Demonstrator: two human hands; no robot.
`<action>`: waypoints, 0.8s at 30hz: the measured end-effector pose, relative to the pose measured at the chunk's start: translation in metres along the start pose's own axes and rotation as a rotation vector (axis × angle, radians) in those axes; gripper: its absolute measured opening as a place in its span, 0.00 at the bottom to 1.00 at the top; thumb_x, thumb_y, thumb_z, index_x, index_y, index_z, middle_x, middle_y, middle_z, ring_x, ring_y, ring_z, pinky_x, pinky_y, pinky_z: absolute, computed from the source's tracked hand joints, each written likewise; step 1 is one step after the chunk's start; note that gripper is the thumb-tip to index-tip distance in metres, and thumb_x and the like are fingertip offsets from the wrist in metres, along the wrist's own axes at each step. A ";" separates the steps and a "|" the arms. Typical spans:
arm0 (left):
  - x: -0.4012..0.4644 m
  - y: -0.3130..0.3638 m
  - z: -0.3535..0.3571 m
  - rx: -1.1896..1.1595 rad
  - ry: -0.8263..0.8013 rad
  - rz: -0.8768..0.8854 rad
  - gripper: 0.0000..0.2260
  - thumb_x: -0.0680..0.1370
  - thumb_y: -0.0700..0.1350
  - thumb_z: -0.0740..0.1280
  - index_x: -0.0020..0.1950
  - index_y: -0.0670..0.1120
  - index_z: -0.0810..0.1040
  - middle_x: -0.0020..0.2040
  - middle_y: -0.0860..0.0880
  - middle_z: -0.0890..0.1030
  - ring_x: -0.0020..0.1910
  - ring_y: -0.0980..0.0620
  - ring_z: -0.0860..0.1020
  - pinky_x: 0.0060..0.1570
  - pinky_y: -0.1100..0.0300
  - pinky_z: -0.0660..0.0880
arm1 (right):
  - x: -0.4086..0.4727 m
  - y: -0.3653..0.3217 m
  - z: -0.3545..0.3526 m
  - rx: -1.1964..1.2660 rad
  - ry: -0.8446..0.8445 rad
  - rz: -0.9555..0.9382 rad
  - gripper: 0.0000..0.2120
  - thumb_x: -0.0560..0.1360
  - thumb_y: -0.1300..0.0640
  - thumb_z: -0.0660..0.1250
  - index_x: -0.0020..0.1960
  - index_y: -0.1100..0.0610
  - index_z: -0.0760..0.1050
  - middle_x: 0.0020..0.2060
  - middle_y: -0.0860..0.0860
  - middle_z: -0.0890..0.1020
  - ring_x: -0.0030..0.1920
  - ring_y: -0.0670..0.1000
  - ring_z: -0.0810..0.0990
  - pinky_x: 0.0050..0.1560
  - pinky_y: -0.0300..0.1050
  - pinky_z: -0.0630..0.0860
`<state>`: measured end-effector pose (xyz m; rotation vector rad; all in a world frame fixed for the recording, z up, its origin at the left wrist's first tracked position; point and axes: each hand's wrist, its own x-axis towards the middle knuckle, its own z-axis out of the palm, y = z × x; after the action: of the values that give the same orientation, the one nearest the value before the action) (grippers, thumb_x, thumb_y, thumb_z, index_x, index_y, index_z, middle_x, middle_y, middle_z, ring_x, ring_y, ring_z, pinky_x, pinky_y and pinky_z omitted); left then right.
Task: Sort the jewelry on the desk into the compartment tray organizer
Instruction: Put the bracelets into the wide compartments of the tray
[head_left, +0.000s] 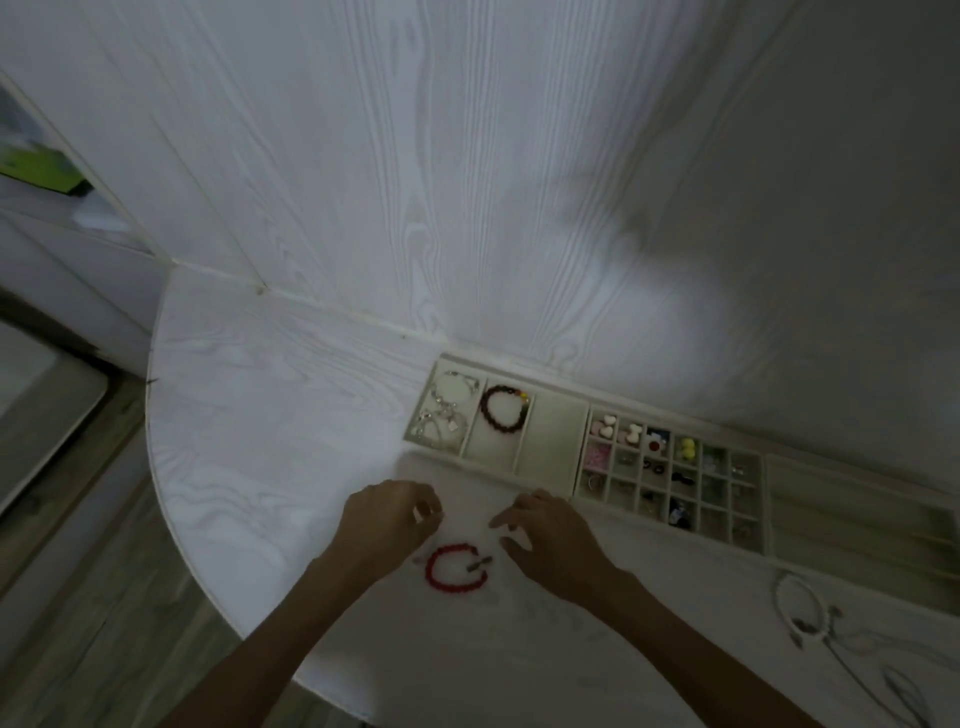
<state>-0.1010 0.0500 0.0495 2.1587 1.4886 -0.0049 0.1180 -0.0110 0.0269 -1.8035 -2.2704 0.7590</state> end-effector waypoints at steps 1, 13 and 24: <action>-0.009 0.000 0.004 0.003 -0.001 -0.049 0.08 0.76 0.55 0.65 0.49 0.56 0.81 0.46 0.59 0.82 0.42 0.60 0.79 0.38 0.67 0.68 | -0.004 -0.006 0.006 0.009 -0.001 0.012 0.15 0.78 0.51 0.61 0.63 0.49 0.74 0.54 0.49 0.78 0.56 0.50 0.72 0.52 0.42 0.66; -0.047 0.000 0.042 -0.102 0.003 -0.050 0.14 0.77 0.51 0.66 0.62 0.54 0.77 0.61 0.55 0.76 0.59 0.55 0.72 0.53 0.58 0.74 | -0.013 -0.041 0.047 -0.075 0.200 -0.033 0.06 0.68 0.59 0.73 0.45 0.55 0.83 0.38 0.51 0.80 0.37 0.52 0.78 0.34 0.41 0.73; -0.039 -0.001 0.034 -0.300 -0.157 0.070 0.25 0.72 0.52 0.73 0.67 0.53 0.72 0.65 0.57 0.73 0.61 0.57 0.70 0.55 0.69 0.66 | -0.023 -0.032 0.007 0.468 0.103 0.014 0.05 0.73 0.53 0.70 0.48 0.49 0.82 0.40 0.37 0.82 0.40 0.38 0.80 0.42 0.29 0.74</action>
<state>-0.1078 0.0020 0.0304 1.9200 1.2390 0.0676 0.0935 -0.0394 0.0402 -1.5944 -1.8213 1.0647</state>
